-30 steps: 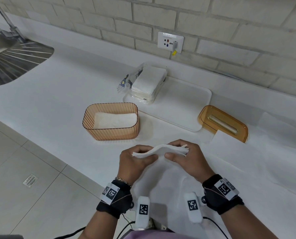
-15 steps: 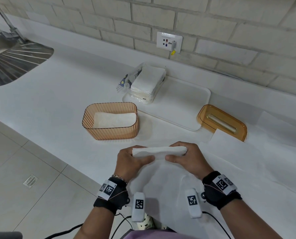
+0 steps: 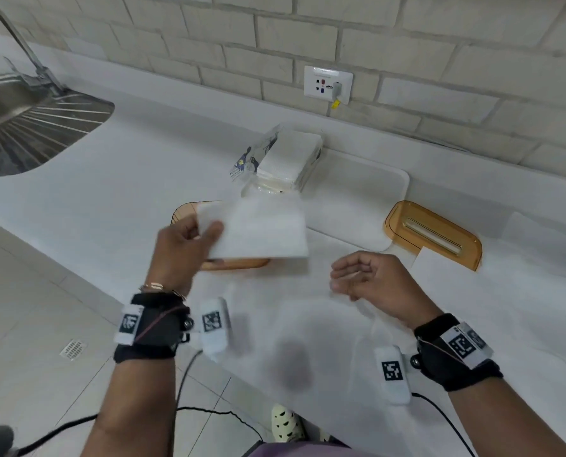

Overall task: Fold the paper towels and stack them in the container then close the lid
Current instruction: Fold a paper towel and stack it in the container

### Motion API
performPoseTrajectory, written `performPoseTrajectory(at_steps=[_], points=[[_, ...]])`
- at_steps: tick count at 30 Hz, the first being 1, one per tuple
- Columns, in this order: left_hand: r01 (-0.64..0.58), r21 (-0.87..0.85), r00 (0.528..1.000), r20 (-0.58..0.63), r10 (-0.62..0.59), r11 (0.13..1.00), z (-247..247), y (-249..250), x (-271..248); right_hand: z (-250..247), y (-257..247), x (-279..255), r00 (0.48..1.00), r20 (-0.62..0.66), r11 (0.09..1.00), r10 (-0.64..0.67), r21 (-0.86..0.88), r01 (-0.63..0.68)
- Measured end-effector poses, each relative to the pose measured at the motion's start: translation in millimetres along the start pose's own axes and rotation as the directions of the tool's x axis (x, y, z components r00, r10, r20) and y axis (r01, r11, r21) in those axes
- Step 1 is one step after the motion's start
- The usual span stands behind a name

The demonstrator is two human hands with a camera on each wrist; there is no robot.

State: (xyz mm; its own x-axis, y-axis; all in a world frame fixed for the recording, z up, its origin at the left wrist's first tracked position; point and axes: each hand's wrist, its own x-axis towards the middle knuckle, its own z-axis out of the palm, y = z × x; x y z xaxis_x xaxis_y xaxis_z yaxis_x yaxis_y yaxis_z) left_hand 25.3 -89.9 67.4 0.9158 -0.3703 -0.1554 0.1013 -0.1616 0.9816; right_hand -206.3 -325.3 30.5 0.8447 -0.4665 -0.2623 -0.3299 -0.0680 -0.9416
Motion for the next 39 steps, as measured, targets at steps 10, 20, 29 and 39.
performPoseTrajectory(at_steps=[10,20,29,39], points=[[0.106,0.639,0.992,-0.017,-0.124,0.762,-27.2,0.5,83.6,-12.0,37.8,-25.5,0.89,0.391,0.62,0.235,-0.765,0.173],[0.063,0.865,0.995,-0.016,-0.099,0.497,-3.6,-4.3,90.4,6.0,32.8,5.9,0.947,0.296,0.664,0.128,-0.735,0.139],[-0.136,0.862,0.972,0.02,0.236,0.488,7.7,-7.1,50.9,-17.5,30.6,-14.9,0.992,0.024,0.483,0.121,-0.875,-0.037],[-0.426,0.878,0.9,0.436,0.0,0.221,50.2,-31.3,13.1,-19.2,39.4,-21.8,0.98,0.01,0.571,0.201,-0.814,-0.109]])
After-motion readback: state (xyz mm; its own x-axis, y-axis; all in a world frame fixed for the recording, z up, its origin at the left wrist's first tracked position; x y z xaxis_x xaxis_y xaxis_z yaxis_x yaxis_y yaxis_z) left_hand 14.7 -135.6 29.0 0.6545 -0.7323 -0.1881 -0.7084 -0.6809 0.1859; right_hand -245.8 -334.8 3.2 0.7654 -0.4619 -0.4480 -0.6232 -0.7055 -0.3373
